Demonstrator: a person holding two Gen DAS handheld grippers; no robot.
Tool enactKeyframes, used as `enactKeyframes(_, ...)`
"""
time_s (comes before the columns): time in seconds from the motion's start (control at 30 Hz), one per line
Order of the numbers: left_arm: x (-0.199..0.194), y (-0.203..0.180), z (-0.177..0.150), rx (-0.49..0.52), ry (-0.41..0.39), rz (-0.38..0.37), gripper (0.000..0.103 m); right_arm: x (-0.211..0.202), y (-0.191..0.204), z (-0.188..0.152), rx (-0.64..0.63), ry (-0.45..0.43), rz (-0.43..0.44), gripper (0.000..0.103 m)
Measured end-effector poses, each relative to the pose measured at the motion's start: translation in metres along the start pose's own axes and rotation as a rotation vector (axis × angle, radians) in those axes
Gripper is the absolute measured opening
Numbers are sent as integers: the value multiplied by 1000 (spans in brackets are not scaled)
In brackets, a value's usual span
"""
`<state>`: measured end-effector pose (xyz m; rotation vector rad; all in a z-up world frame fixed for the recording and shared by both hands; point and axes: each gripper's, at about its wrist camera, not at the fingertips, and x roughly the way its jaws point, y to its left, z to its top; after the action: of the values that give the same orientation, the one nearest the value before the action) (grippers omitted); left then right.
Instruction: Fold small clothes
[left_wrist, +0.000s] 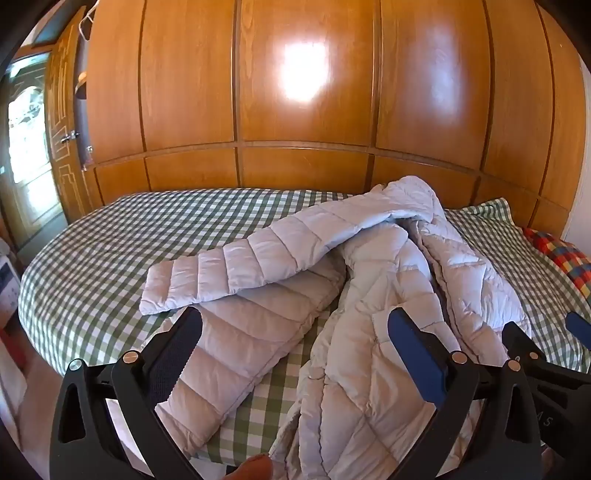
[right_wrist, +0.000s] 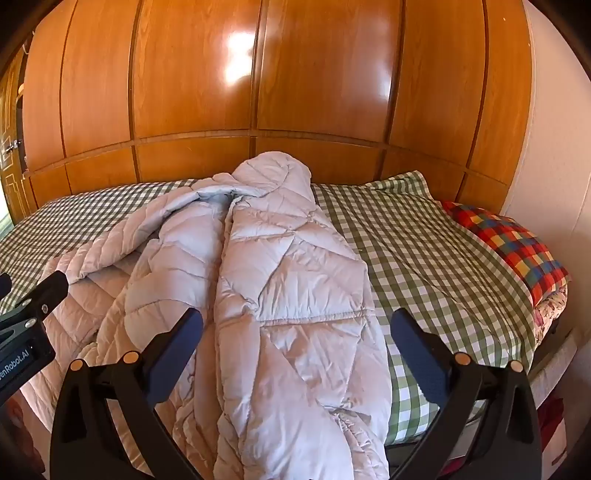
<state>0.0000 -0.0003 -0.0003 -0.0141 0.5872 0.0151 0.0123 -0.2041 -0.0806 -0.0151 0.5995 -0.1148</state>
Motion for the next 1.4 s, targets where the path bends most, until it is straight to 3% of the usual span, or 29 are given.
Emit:
enactKeyframes(0.67, 9, 14, -9, -34, 32, -48, 100, 9, 0, 1, -17, 36, -21, 101)
enactKeyframes(1.4, 9, 16, -4, -38, 43, -30, 100, 20, 2, 8, -30, 46, 12, 101)
